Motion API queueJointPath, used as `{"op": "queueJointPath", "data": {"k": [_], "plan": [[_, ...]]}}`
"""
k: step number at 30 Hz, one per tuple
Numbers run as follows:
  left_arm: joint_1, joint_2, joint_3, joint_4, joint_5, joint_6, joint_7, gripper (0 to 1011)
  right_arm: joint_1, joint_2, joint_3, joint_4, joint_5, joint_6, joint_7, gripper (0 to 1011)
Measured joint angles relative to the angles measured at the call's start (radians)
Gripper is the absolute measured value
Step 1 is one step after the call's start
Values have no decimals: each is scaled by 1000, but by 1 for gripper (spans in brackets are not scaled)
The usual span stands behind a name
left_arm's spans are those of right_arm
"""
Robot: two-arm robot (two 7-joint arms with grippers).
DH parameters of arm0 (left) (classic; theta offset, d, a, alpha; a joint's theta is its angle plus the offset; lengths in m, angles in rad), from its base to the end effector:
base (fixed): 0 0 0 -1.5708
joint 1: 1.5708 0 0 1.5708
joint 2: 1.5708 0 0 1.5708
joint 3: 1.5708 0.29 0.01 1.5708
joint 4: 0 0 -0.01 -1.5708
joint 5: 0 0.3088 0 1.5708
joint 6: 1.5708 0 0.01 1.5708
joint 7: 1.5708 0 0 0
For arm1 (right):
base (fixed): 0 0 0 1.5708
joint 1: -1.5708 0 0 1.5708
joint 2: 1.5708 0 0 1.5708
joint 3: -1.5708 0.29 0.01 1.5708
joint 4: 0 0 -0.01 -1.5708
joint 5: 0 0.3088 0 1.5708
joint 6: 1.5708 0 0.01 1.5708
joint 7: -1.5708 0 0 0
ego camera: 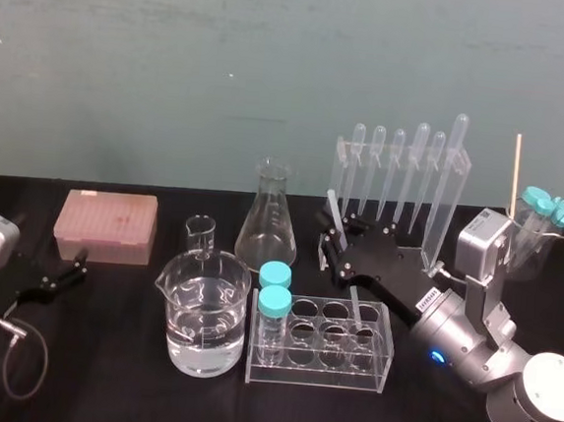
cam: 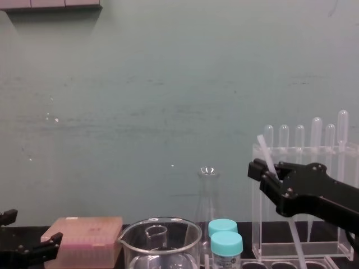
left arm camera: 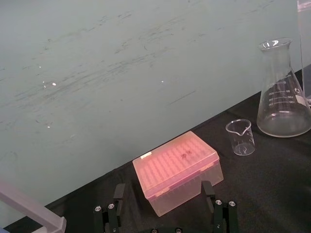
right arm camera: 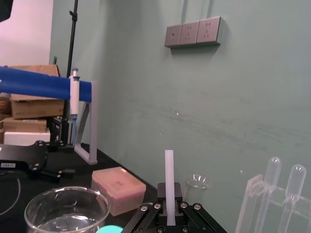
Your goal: Pick up the stirring rod with one hand, then place it down.
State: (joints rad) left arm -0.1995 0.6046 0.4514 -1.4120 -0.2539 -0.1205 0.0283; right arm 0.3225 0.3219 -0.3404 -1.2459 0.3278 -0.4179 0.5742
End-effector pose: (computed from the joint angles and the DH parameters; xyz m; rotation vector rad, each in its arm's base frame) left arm 0.3581 0.0826 -0.3023 0.3044 -0.2850 1.2480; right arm 0.4067 -0.0289 -0.2956 0.1238 -0.3110 -0.7690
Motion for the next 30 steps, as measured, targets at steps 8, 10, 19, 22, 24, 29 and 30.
{"op": "queueJointPath", "data": {"k": [8, 10, 19, 22, 24, 29, 30], "plan": [[0, 0, 0, 0, 0, 0, 0, 1000, 7, 2, -9, 20, -7, 17, 8, 58], [0, 0, 0, 0, 0, 0, 0, 1000, 9, 3, -13, 27, -13, 26, 8, 57], [0, 0, 0, 0, 0, 0, 0, 1000, 12, 4, -16, 34, -30, 46, -12, 57], [0, 0, 0, 0, 0, 0, 0, 1000, 12, 4, -16, 34, -30, 46, -12, 57], [0, 0, 0, 0, 0, 0, 0, 1000, 11, 4, -16, 33, -29, 46, -11, 57], [0, 0, 0, 0, 0, 0, 0, 1000, 11, 4, -15, 33, -27, 44, -10, 57], [0, 0, 0, 0, 0, 0, 0, 1000, 11, 4, -15, 33, -27, 44, -10, 58]]}}
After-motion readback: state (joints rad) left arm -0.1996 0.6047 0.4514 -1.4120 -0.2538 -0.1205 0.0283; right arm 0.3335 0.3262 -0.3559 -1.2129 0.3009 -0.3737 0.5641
